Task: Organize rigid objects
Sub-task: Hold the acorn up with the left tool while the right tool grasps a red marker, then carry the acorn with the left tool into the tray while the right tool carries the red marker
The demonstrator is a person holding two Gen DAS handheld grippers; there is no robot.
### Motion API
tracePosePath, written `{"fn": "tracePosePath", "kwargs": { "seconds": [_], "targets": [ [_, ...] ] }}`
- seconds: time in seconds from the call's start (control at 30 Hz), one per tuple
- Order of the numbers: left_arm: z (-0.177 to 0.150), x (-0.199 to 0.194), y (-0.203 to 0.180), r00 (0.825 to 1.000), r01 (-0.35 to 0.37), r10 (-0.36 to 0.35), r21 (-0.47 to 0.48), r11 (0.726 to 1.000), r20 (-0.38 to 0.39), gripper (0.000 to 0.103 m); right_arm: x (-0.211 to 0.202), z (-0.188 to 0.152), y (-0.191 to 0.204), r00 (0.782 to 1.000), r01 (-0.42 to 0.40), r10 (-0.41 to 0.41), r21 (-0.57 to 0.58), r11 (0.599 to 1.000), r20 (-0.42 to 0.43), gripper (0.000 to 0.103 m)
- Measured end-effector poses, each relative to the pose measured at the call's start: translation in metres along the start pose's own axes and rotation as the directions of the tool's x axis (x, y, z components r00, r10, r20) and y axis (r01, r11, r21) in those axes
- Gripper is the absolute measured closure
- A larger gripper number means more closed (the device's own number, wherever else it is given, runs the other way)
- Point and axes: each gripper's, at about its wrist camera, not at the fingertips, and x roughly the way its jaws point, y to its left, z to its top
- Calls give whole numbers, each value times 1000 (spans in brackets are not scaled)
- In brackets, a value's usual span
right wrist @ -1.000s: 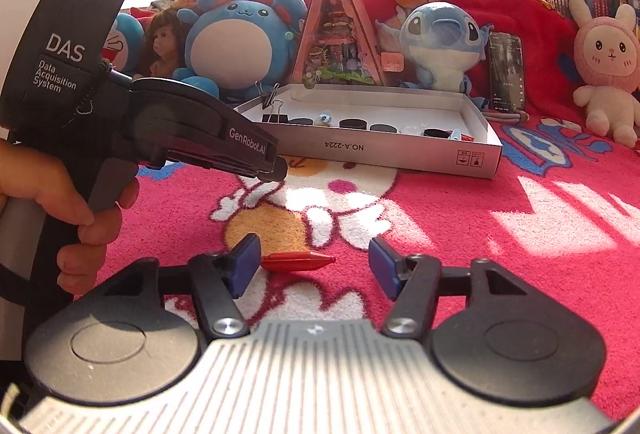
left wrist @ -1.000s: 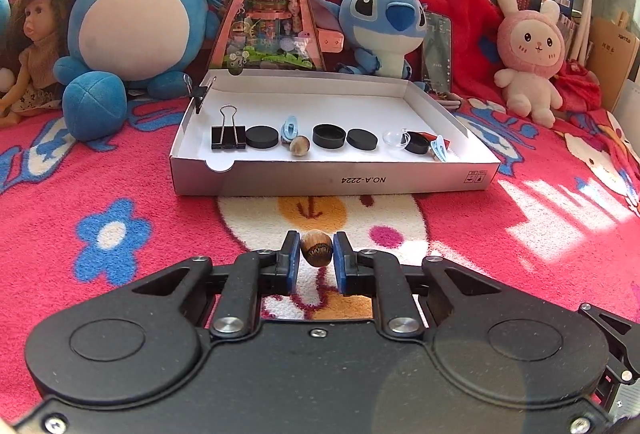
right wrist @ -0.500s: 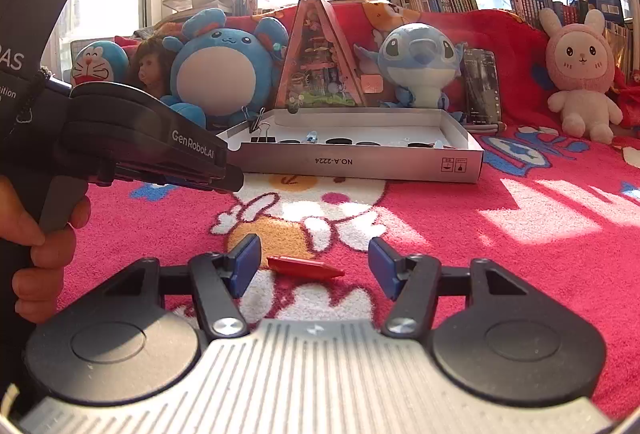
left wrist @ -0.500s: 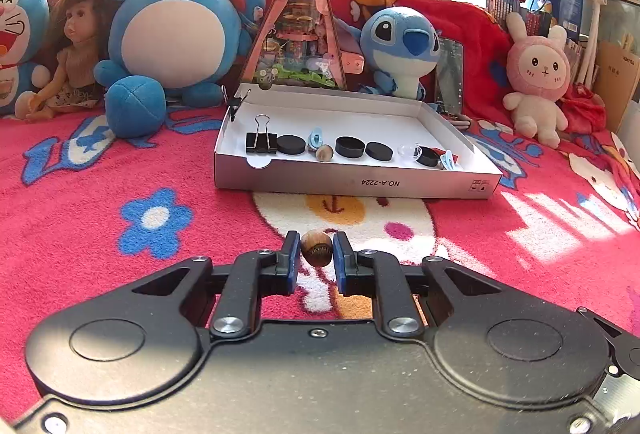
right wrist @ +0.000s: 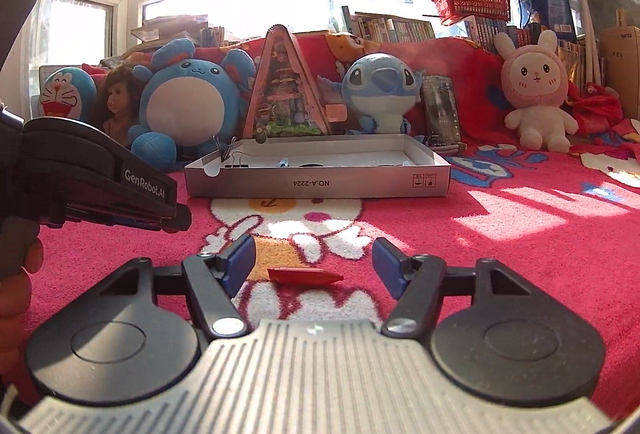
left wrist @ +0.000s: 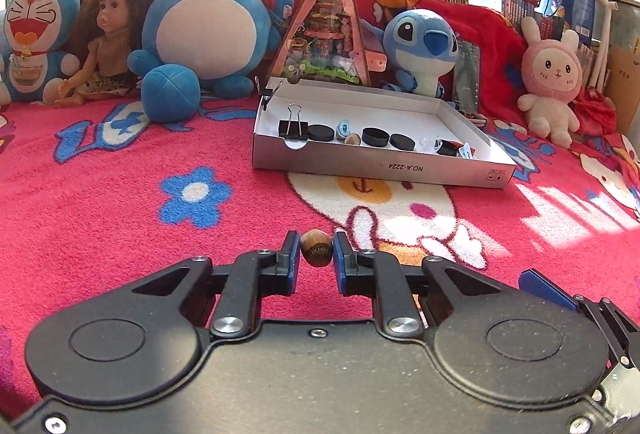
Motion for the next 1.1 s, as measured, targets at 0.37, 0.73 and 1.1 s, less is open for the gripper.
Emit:
{"fn": "tracePosePath", "kwargs": {
  "seconds": [0.37,0.73,1.1],
  "targets": [
    [-10,-5,-1,1000,-5,5,11,1000,-3,86,10,-6,8,998,29,-27,42,999,-53,46],
    [-8,-3,-5,1000,13,-13,17,1000,1,86,12,-3,3,998,7,-6,10,1000,-60,54],
    [15,6,-25,999,36,-38,54,998,32,86,25,22,-19,998,62,-62,-3,998,-29,54]
  ]
}}
